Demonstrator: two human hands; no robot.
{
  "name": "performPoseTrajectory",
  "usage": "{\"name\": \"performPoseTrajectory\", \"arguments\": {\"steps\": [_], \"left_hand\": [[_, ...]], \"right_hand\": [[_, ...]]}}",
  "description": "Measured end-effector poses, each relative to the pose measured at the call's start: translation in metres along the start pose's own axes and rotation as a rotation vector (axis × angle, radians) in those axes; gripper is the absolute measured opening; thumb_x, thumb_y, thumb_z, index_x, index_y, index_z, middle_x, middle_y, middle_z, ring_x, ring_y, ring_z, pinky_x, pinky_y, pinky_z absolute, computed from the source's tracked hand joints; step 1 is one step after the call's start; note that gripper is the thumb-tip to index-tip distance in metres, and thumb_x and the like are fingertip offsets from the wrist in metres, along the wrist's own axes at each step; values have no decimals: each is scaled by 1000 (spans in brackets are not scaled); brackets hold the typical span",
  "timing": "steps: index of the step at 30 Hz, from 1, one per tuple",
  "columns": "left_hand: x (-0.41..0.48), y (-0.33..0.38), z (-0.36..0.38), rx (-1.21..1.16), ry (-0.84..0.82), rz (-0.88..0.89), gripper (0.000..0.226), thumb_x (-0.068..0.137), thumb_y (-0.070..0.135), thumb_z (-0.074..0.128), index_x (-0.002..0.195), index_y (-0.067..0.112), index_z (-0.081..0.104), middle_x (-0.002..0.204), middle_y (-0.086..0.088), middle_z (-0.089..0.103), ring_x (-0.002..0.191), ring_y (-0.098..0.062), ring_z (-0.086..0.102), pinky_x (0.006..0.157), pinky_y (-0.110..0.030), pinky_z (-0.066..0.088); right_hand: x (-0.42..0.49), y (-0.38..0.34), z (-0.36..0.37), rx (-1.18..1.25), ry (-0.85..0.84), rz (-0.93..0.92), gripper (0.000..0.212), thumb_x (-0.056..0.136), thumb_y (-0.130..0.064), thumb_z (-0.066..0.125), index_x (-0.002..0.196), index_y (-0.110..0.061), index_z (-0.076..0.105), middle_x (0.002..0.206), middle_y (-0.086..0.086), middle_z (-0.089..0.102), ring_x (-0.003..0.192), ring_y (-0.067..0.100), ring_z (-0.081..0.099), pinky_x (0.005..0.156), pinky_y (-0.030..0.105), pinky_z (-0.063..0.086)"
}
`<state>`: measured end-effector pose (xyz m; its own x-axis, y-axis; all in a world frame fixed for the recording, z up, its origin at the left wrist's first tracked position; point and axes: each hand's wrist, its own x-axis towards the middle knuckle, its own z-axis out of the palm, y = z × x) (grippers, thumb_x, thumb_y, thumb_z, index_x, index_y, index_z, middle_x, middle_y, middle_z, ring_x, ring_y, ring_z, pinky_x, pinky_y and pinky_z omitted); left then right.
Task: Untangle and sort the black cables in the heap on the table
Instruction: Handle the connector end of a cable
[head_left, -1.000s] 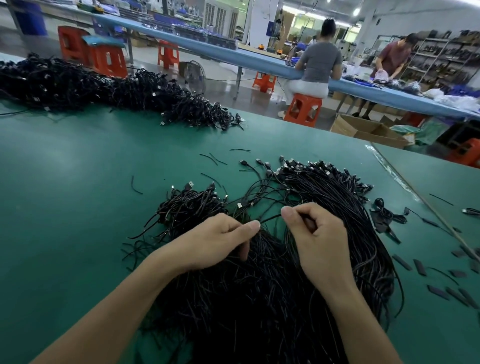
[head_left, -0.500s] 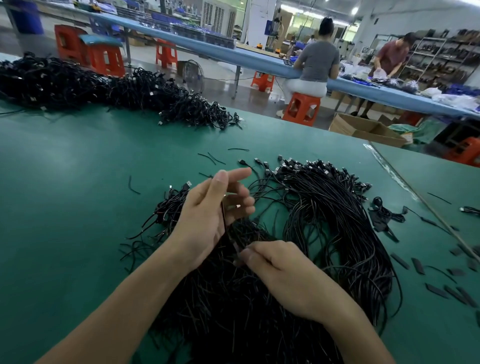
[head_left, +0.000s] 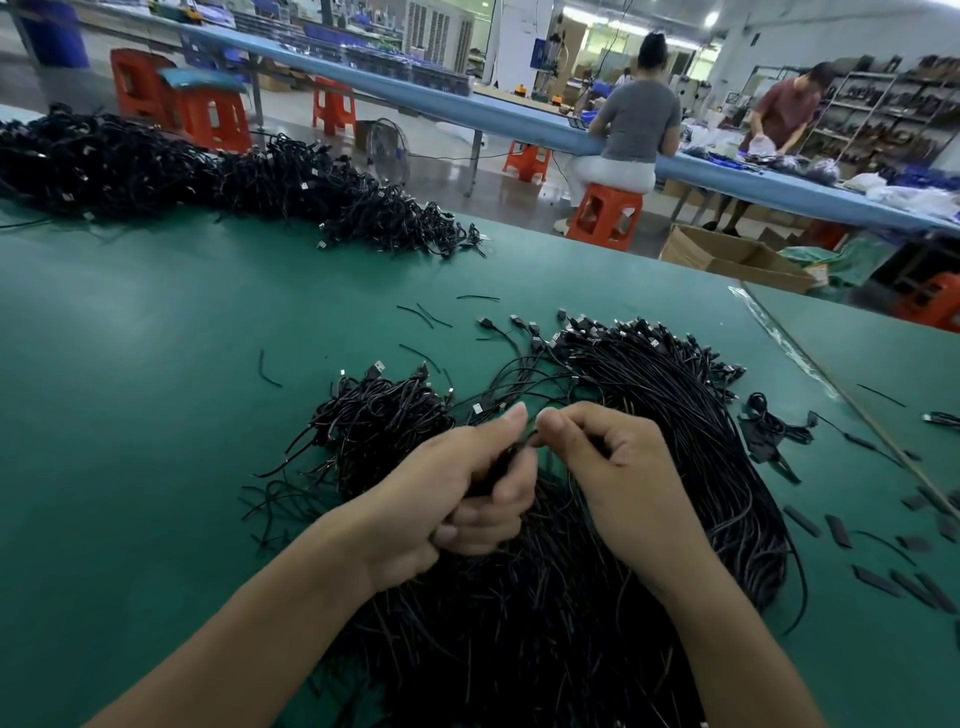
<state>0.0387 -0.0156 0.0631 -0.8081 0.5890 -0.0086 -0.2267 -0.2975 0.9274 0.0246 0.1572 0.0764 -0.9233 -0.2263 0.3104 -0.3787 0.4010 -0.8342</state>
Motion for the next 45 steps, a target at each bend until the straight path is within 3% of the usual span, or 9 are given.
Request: {"name": "performPoseTrajectory", "arguments": {"steps": [7,11,20,24,29,34,37,41,45], "left_hand": [[13,3,-9,-494,220,351,42,97,36,47,99,8,77,84,-6,72,67,-12,68,59,-20,56],[19,-7,-20,-71,498,490,38,94,32,48,115,8,68,109,-10,74,101,-23,72,82,-28,57],[9,-22,-26,779,508,383,25,102,24,50,100,11,71,86,3,74,78,-10,72,73,-23,57],[5,-14,-7,577,314,146,44,102,43,41,75,20,67,48,-1,59,37,-12,50,41,-19,42],[-5,0,0,194,57,63,59,101,55,34,61,19,58,39,9,32,34,-7,24,37,-17,23],[-4,11,-9,-356,-4,157,43,99,40,44,64,19,56,42,9,43,33,-1,36,34,-15,34],[1,10,-12,-509,155,280,44,98,41,48,74,14,73,60,4,62,47,-4,56,44,-15,48],[8,-3,-13,-287,333,416,38,94,33,50,107,9,76,109,-13,74,99,-22,73,78,-26,58],[11,-14,-12,295,549,433,33,93,32,48,109,13,70,100,-4,77,94,-18,74,78,-23,58]], "right_hand": [[-13,-4,14,-216,-416,110,27,102,-34,51,82,-34,69,48,-10,42,42,6,31,42,25,26],[-20,-10,9,-277,-509,142,29,101,-29,52,75,-18,56,50,-11,46,43,6,35,41,24,29],[-12,-22,-20,-273,-298,-27,11,93,-34,65,83,-32,71,75,-10,67,65,6,60,59,21,46],[-6,-23,-21,-190,-92,-102,11,88,-29,70,78,-34,72,77,-14,68,70,4,61,63,11,43],[-3,-16,-12,-52,0,-53,17,82,-44,64,80,-30,74,66,-17,66,59,0,56,58,11,41],[-10,-11,6,-117,-205,85,32,98,-39,54,72,-52,66,49,-11,48,45,7,35,44,25,29],[-16,-17,12,-180,-392,92,26,101,-37,50,85,-35,70,58,8,51,48,13,38,45,35,33],[-20,-21,12,-286,-534,57,28,104,-26,45,78,-21,56,61,0,51,50,12,41,50,33,38],[-17,-25,2,-350,-511,-2,24,100,-28,53,77,-29,60,67,-9,59,55,9,50,52,25,41]]}}
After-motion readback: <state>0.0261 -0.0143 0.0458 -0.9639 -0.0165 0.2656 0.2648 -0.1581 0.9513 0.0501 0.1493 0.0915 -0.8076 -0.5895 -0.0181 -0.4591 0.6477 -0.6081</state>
